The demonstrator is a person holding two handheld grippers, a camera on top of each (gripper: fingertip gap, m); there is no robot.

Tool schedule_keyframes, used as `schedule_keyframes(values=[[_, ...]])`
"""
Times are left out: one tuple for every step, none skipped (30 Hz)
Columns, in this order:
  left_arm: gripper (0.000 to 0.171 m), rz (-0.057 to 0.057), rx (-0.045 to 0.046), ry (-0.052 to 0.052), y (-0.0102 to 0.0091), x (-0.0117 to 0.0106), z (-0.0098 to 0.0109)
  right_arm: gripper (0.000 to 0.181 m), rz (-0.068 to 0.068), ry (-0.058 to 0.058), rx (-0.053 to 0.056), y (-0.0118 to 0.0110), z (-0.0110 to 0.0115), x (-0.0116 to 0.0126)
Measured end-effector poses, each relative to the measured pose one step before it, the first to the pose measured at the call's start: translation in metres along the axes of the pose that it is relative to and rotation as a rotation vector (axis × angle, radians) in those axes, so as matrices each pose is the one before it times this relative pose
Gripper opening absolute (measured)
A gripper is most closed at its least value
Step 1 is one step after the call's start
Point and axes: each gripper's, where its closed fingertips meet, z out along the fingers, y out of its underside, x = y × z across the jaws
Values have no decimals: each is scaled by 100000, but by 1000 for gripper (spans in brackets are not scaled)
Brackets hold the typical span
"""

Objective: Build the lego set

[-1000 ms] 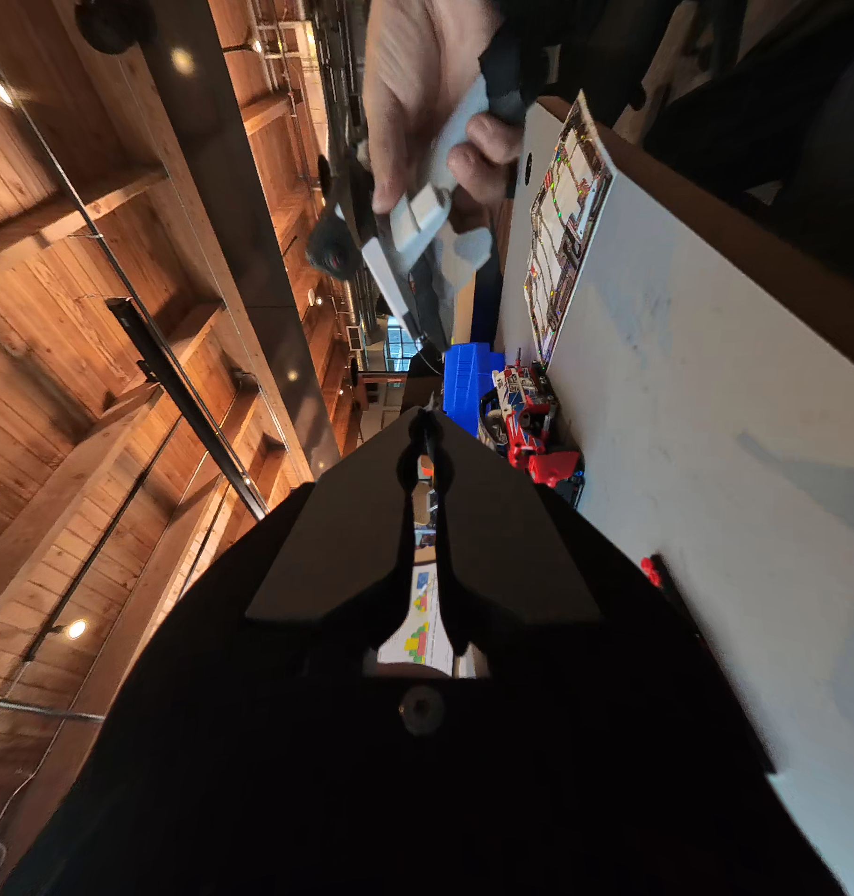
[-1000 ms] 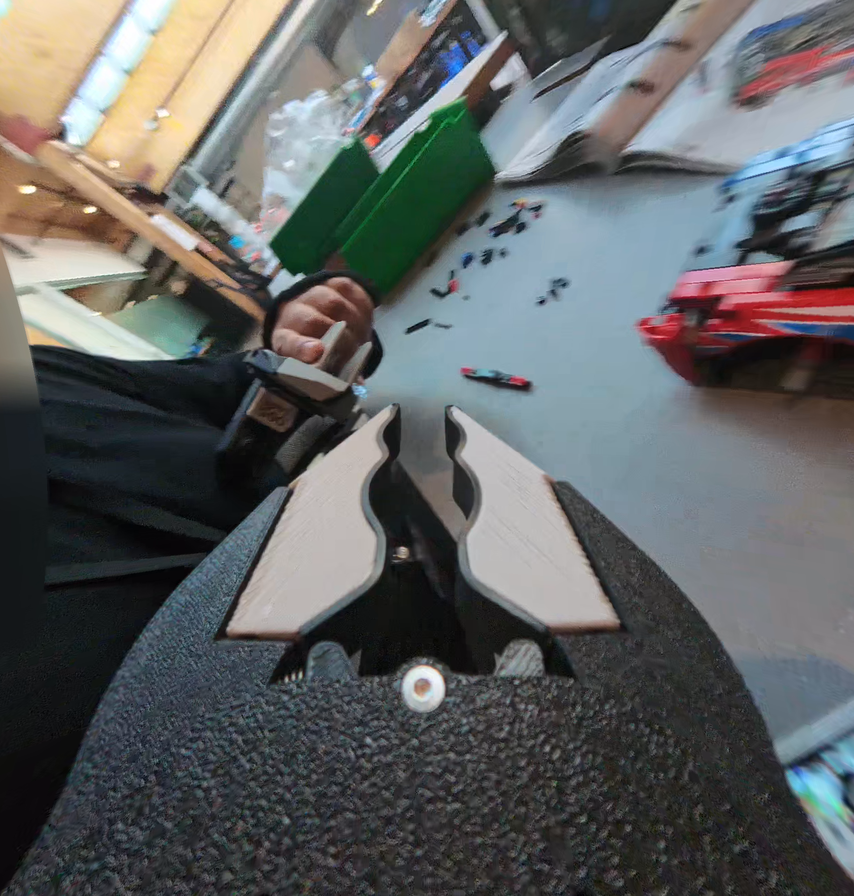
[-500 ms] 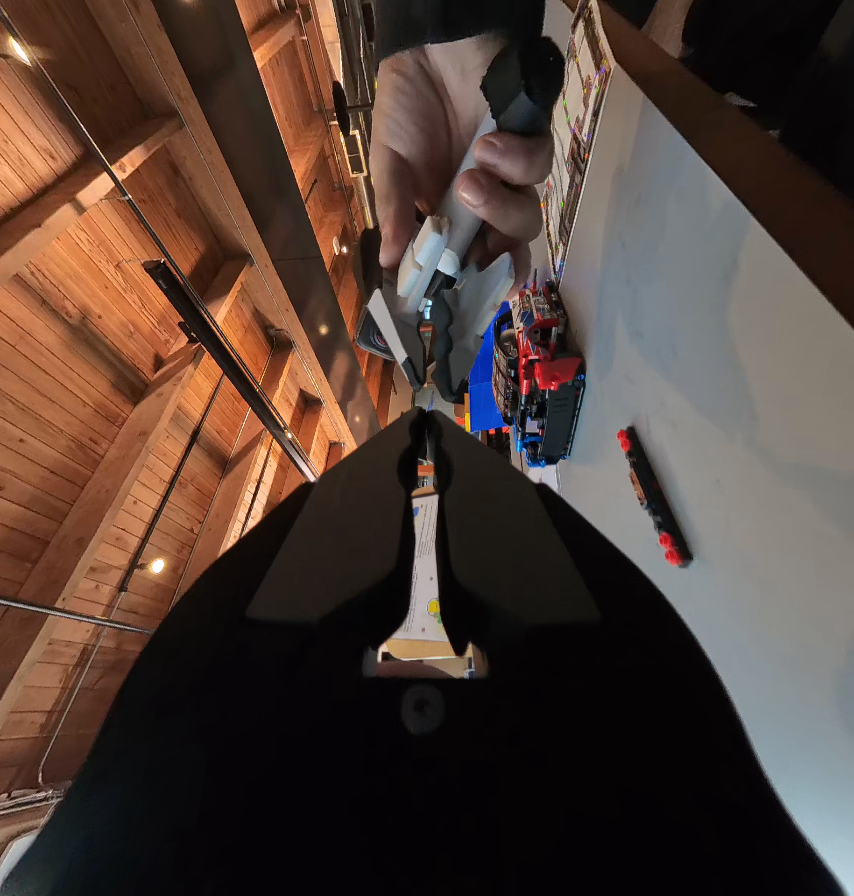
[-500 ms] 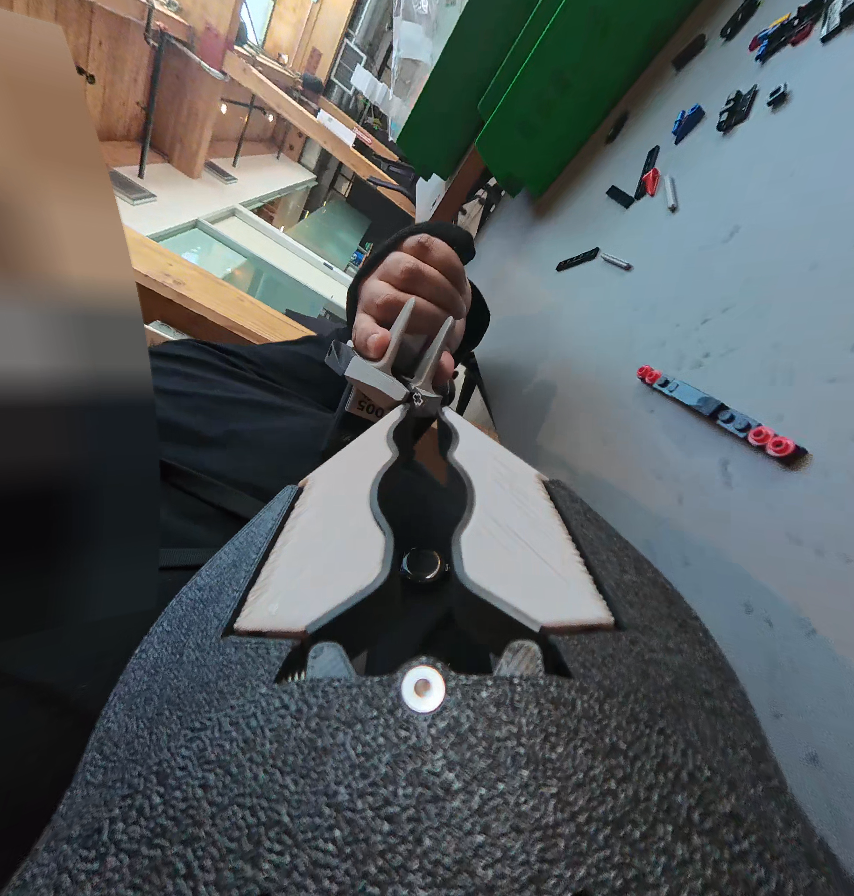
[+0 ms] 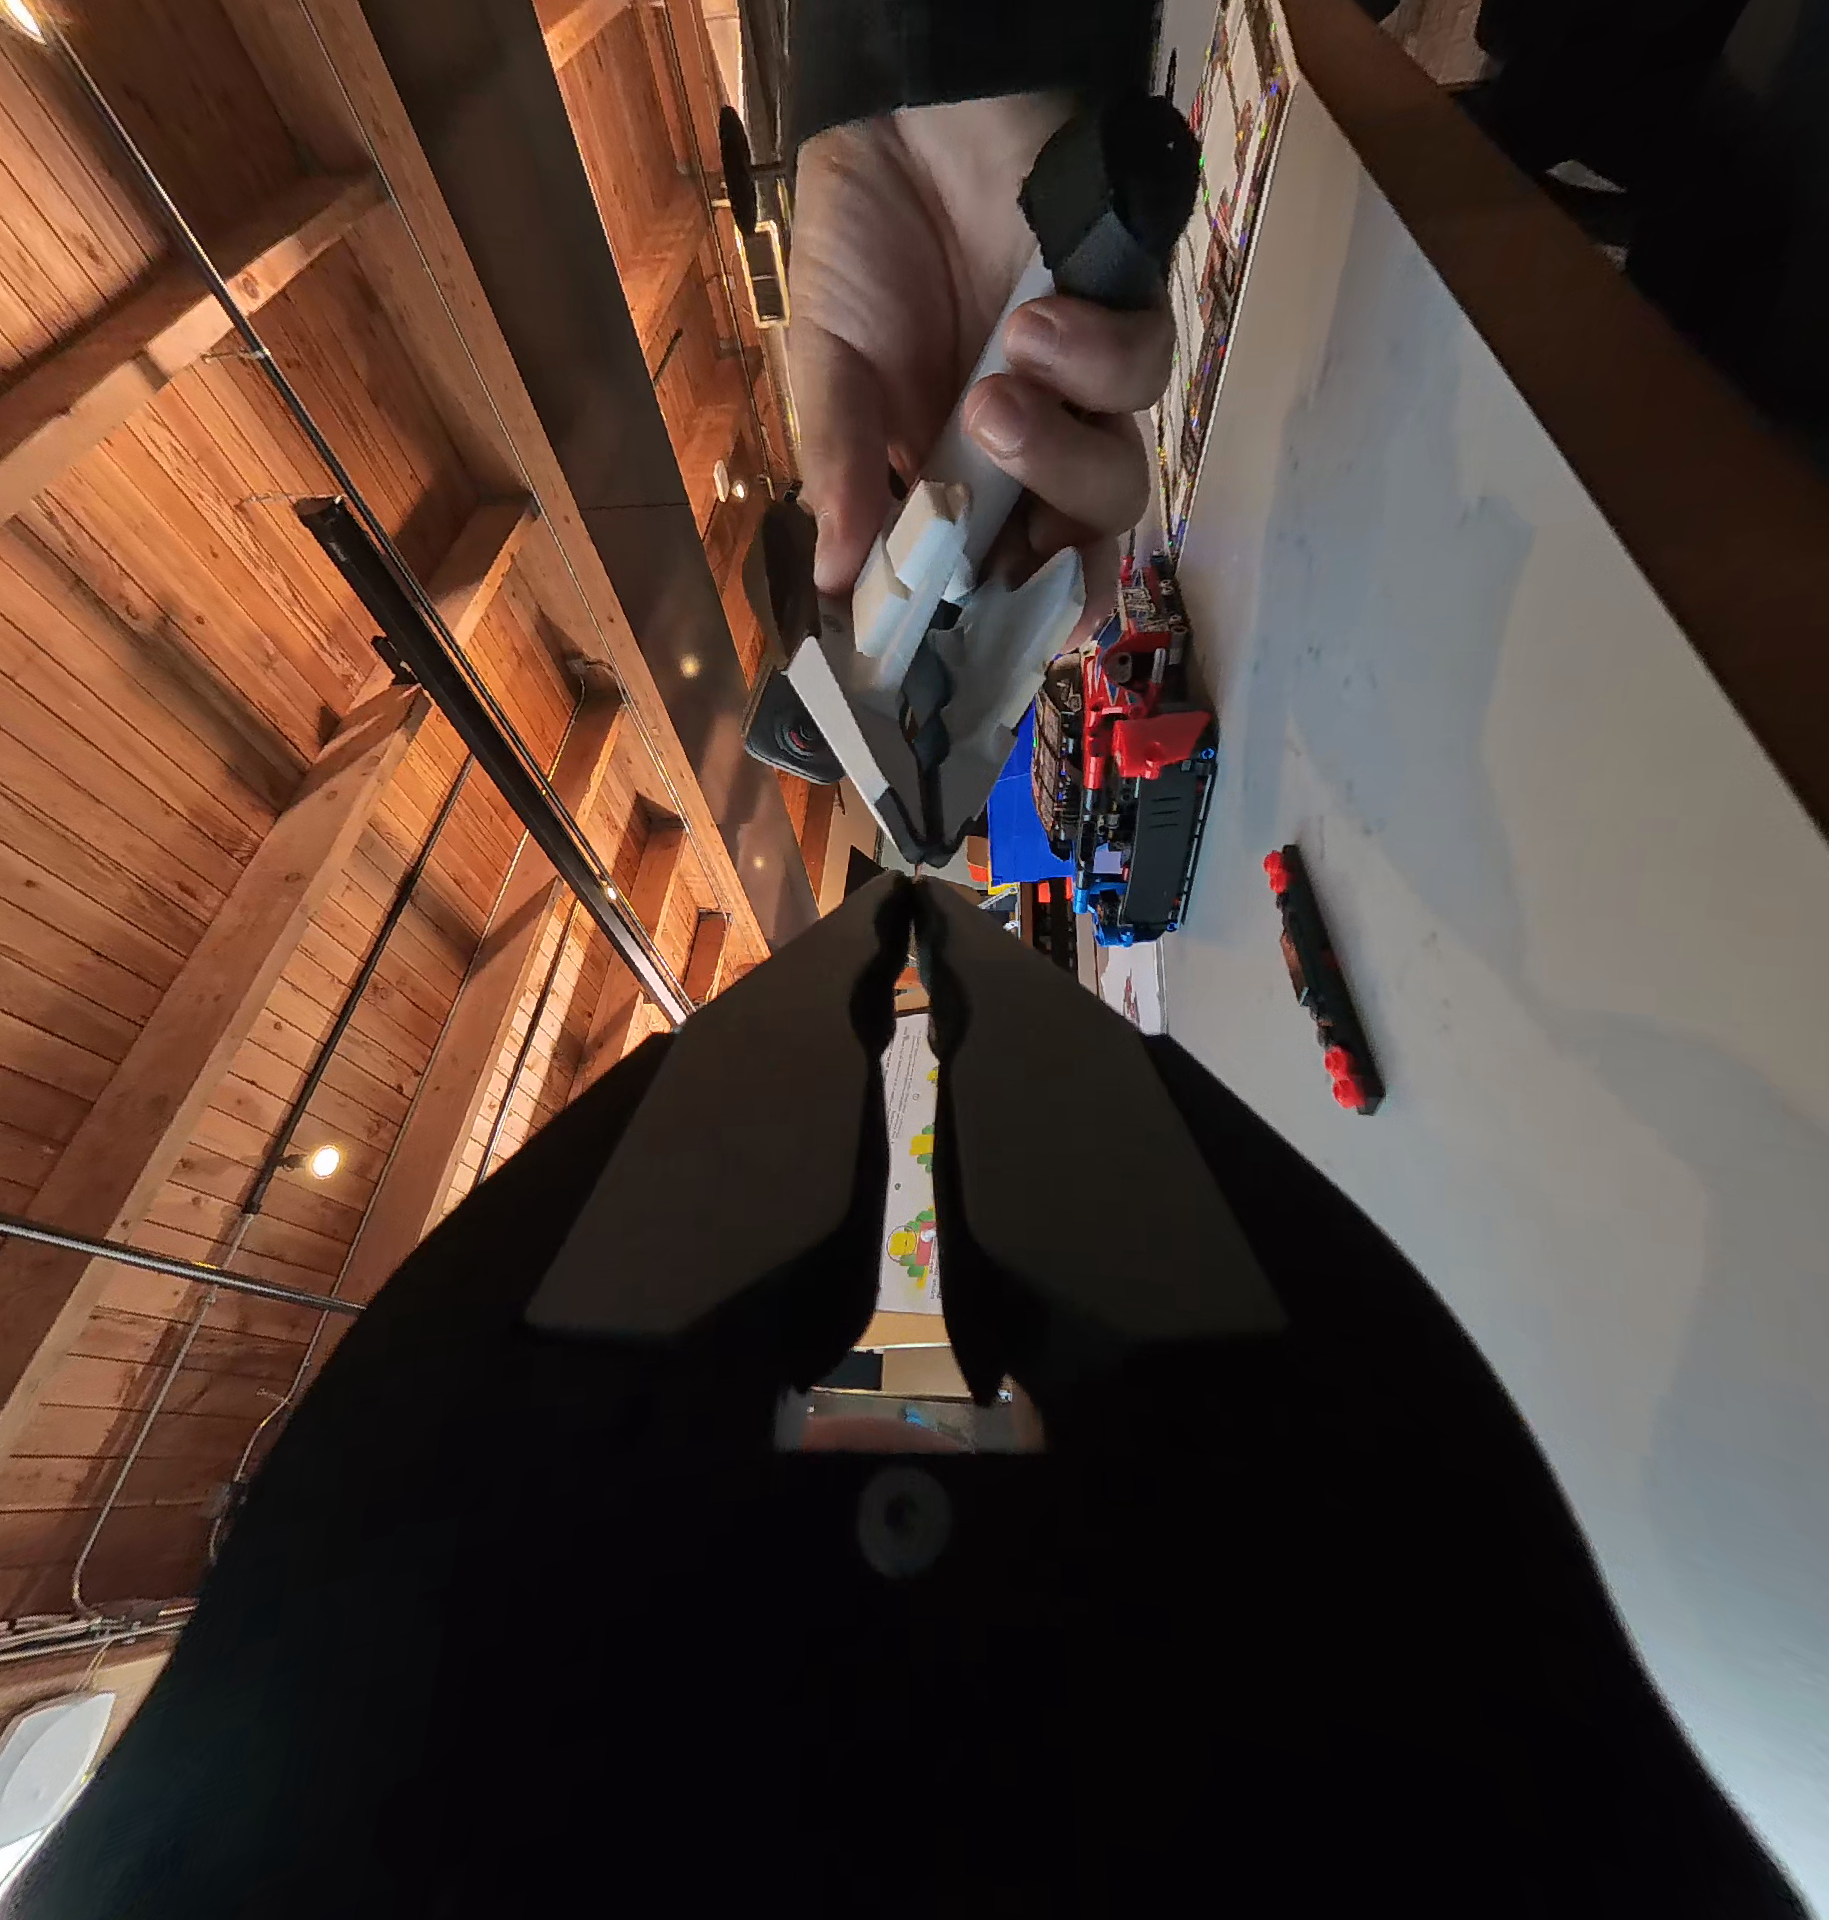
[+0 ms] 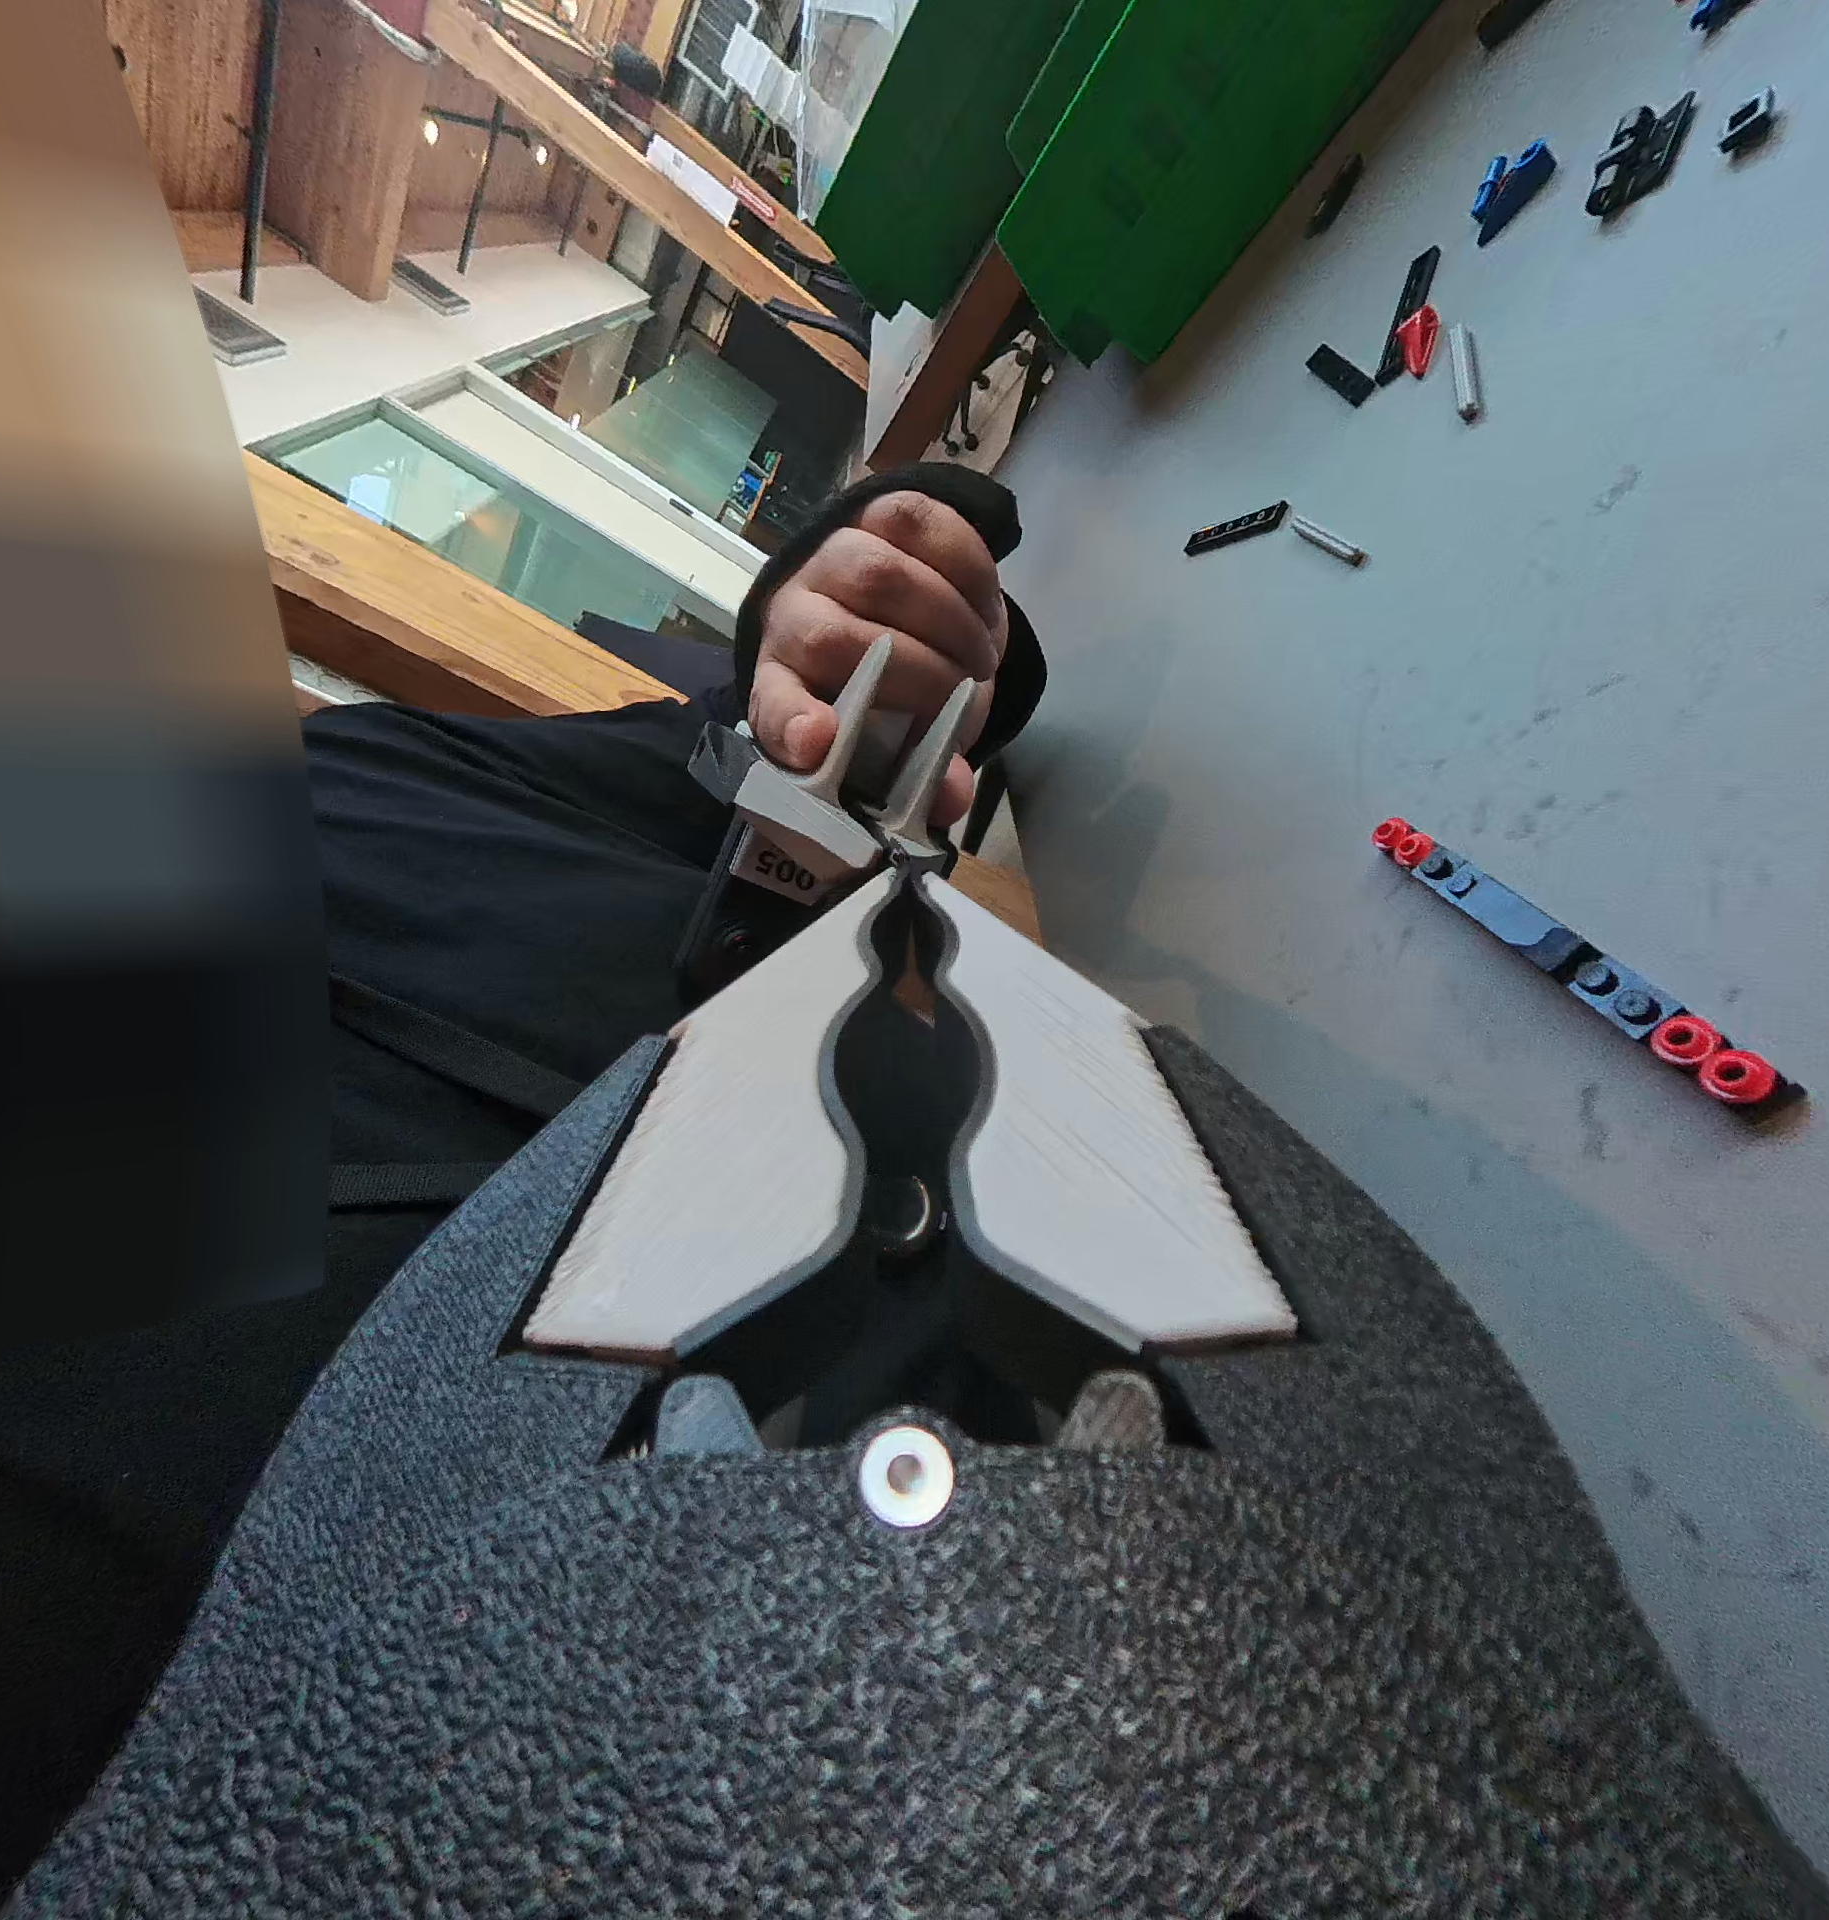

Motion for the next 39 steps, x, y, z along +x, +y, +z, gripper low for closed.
schedule_keyframes(values=[[0,4,-192,-26,114,72,-4,0,-660,492,228,-62,7,-9],[0,-293,-756,-194,202,65,14,0,-732,586,361,-82,6,-1],[0,-272,-335,-645,119,-24,15,0,-565,406,140,-56,8,-25],[0,-580,361,-238,24,7,-9,0,-693,360,154,-71,2,-25],[0,-680,-379,39,112,41,31,0,-736,769,164,-68,3,44],[0,-403,-851,-261,164,24,42,0,-540,658,225,-74,-13,53],[0,-625,-645,-827,124,-43,27,0,-360,477,804,-153,-42,63],[0,-1522,-474,-31,87,35,-16,0,-220,675,1543,-253,-138,115],[0,-3239,44,660,32,74,-29,0,-70,456,1619,-273,-212,105],[0,-3480,-228,1035,73,74,-41,0,10,64,1371,-215,-232,76],[0,-2459,-266,526,89,20,-39,0,244,303,1234,-148,-243,118],[0,-2737,-311,174,139,-31,8,0,492,787,830,-67,-240,244],[0,-4659,-810,716,289,-10,24,0,513,1870,501,23,-258,474],[14,-7618,-1266,2527,411,119,63,0,-22,4017,20,116,-265,841],[34,-10569,-3102,6809,701,579,173,0,-895,5806,-995,278,-255,1113],[35,-12422,-6175,7605,1186,619,381,0,-1031,5230,-1416,359,-199,1030],[45,-11357,-6997,5935,1368,354,506,0,-184,3768,-946,276,-132,825],[50,-9421,-6878,4606,1383,200,576,0,144,3031,-602,213,-89,701],[51,-7574,-6808,3661,1342,116,581,0,-177,2065,-455,147,-34,517],[58,-6210,-4314,4666,888,337,524,0,-637,1276,-385,92,-4,331],[59,-5402,-1880,4336,478,366,367,0,-1265,965,-351,37,25,222],[58,-4490,-63,2642,153,172,218,0,-1779,318,52,-58,53,88],[57,-2130,105,1332,16,-21,93,0,-2157,-625,593,-163,37,-107],[59,-1568,1084,-793,-169,-309,16,0,-2389,-1361,770,-193,38,-214],[57,-1777,1726,-487,-233,-281,-68,0,-2613,-1372,979,-225,34,-219],[56,-1883,1109,-754,-119,-310,-81,0,-3202,-1158,956,-196,31,-177],[56,-1708,590,-401,-23,-262,-65,0,-3858,-807,693,-156,2,-102],[57,-1398,511,-642,7,-274,-71,0,-3553,261,592,-145,-13,70],[57,-1120,821,-517,-53,-228,-85,0,-2532,1321,284,-128,-2,276],[56,-1102,1057,-276,-101,-159,-89,0,-1829,1598,-35,-81,1,354],[55,-983,1131,-458,-107,-177,-95,0,-1358,1230,212,-128,18,346],[54,-966,1065,-303,-94,-159,-88,0,-914,139,849,-235,19,220],[52,-976,761,-147,-51,-153,-44,0,-431,-863,1463,-312,15,119],[52,-794,284,-497,-2,-189,8,0,270,-707,1428,-306,3,208],[52,-108,95,-1142,8,-228,48,0,1107,-246,672,-179,12,353],[52,729,286,-918,-22,-144,73,0,1743,-342,-130,-60,47,414],[52,999,-30,-602,26,-79,105,0,1790,-197,-344,-14,40,424],[52,768,-522,-193,83,-16,112,0,1347,-248,-150,-35,24,350],[52,240,-765,460,98,74,104,0,1197,-704,-171,-43,27,196]])
